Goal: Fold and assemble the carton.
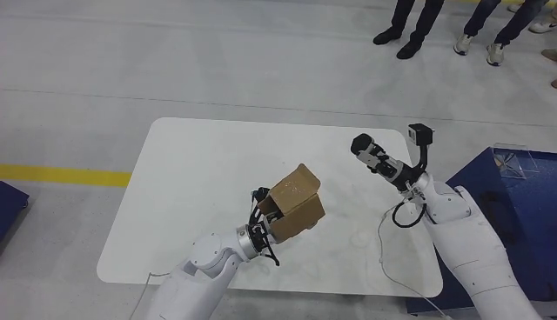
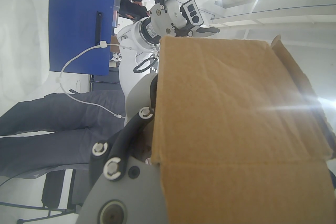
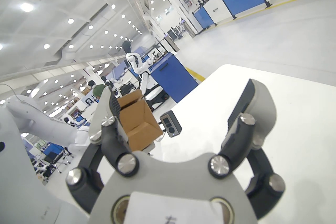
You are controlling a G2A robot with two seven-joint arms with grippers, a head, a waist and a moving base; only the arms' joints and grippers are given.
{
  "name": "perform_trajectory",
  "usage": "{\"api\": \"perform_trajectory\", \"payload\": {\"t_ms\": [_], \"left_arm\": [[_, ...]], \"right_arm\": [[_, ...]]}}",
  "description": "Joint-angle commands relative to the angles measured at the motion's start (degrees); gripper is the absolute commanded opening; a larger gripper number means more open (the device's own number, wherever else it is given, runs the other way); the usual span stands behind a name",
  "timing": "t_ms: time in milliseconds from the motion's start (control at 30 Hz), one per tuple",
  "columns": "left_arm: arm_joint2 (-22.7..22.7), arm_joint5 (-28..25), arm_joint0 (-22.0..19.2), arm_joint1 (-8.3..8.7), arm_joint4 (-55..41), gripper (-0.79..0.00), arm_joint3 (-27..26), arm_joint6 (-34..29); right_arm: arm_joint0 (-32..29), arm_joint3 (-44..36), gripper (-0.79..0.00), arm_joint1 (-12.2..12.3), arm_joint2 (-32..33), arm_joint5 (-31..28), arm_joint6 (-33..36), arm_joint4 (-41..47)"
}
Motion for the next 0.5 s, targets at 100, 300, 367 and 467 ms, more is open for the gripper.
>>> {"api": "perform_trajectory", "payload": {"t_ms": [100,300,367,467], "left_arm": [[0.08,6.51,-0.47,-0.06,1.57,-0.785,-2.23,6.65],[0.19,28.31,2.09,-1.53,-10.64,-0.785,-17.3,34.3],[1.08,32.13,3.59,-2.42,-17.89,-0.785,-22.27,43.31],[1.67,34.25,5.9,-4.03,-32.59,-0.785,-25.85,61.79]], "right_arm": [[0.0,0.0,0.0,0.0,0.0,0.0,0.0,0.17],[0.0,0.0,0.0,0.0,0.0,0.0,0.0,0.17],[0.0,0.0,0.0,0.0,0.0,0.0,0.0,0.17],[0.0,0.0,0.0,0.0,0.0,0.0,0.0,0.17]]}}
